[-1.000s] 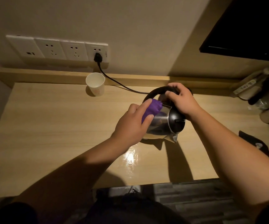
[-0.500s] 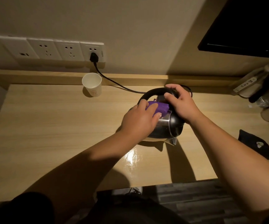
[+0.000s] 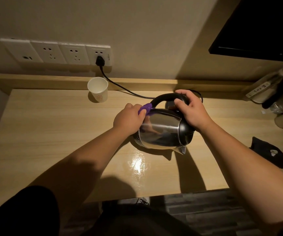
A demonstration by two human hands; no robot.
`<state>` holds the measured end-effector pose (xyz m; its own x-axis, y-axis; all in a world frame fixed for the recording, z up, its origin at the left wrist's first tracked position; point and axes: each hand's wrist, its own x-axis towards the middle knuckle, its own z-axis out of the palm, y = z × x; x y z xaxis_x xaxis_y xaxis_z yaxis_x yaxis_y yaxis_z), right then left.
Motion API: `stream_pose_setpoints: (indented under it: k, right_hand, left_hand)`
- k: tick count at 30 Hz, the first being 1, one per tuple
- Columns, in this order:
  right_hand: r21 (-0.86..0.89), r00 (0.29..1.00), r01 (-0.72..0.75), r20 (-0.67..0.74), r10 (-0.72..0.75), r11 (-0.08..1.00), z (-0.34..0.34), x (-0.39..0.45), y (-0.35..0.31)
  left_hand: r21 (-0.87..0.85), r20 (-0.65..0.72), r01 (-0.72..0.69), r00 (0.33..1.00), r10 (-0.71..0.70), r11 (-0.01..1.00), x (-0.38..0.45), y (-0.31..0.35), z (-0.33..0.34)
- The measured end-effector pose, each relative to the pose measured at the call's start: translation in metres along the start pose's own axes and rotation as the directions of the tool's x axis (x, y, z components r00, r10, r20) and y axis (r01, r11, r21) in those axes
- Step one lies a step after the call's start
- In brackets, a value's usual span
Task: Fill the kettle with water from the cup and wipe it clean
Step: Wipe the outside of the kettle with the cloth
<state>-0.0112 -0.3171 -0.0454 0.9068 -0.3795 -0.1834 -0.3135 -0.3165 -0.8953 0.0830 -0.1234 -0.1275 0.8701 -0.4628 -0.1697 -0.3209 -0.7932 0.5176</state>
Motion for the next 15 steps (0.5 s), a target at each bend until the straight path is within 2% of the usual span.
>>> stream_pose_setpoints:
  k: [2, 4, 7, 9, 11, 15]
  right_hand:
    - [-0.027, 1.0, 0.002, -0.007, -0.002, 1.0, 0.0, 0.0, 0.001]
    - [-0.051, 1.0, -0.002, -0.023, 0.001, 0.999, -0.001, 0.002, 0.003]
    - [-0.089, 1.0, 0.004, -0.027, -0.006, 0.996, -0.001, 0.006, 0.003]
    - [-0.117, 1.0, 0.013, -0.023, -0.016, 0.993, -0.001, 0.008, 0.003]
    - [-0.112, 0.999, 0.005, -0.031, -0.009, 0.994, -0.002, 0.008, 0.004]
    - [-0.057, 0.999, -0.001, -0.037, -0.001, 0.998, -0.005, 0.001, 0.01]
  left_hand:
    - [-0.029, -0.027, -0.028, 0.999, 0.028, 0.999, -0.01, 0.005, -0.002]
    - [-0.054, -0.108, -0.138, 0.985, 0.131, 0.989, -0.027, 0.019, -0.001]
    - [0.0, -0.224, -0.384, 0.9, 0.374, 0.923, -0.056, 0.051, 0.003]
    - [0.103, -0.264, -0.468, 0.838, 0.478, 0.877, -0.067, 0.068, 0.008]
    - [0.14, -0.275, -0.452, 0.837, 0.473, 0.881, -0.065, 0.073, 0.01]
    - [0.102, -0.16, -0.196, 0.964, 0.211, 0.975, -0.033, 0.047, 0.001]
